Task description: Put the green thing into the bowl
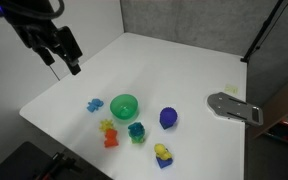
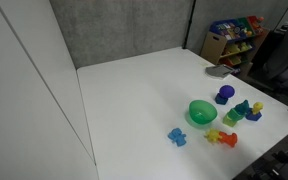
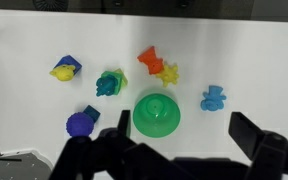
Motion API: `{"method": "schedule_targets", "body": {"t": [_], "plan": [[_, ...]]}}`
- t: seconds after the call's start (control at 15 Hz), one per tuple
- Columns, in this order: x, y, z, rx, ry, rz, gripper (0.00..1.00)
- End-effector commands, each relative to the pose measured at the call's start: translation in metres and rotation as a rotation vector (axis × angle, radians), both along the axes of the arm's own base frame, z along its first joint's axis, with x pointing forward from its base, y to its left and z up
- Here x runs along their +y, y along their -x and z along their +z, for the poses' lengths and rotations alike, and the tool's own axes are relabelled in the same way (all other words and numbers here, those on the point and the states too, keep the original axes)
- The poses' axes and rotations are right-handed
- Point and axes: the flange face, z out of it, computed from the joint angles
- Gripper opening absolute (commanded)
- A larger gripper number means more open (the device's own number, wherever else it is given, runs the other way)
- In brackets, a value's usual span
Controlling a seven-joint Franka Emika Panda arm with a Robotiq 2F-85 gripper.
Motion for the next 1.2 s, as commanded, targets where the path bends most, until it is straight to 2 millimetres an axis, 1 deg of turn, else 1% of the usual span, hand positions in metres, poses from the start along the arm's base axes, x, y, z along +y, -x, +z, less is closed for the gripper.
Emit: {"method": "schedule_targets", "body": {"t": [0.0,0.2,0.47,0.6,0.73,0.87,1.13], "plan": [[0.006,-0.027,-0.001,0.011,-0.007,0.01,1.0],[0.011,-0.049,-0.016,0.02,-0.017,0.023,1.0],[0.016,-0.078,-0.05,0.03,-0.044,0.027,1.0],[0.012,-0.087,-0.067,0.035,-0.043,0.005,1.0],[0.005,-0.093,-0.08,0.034,-0.044,-0.019,1.0],[-0.008,-0.096,-0.092,0.028,-0.037,-0.067,1.0],[-0.045,-0.098,-0.115,0.021,-0.038,-0.192,1.0]]}}
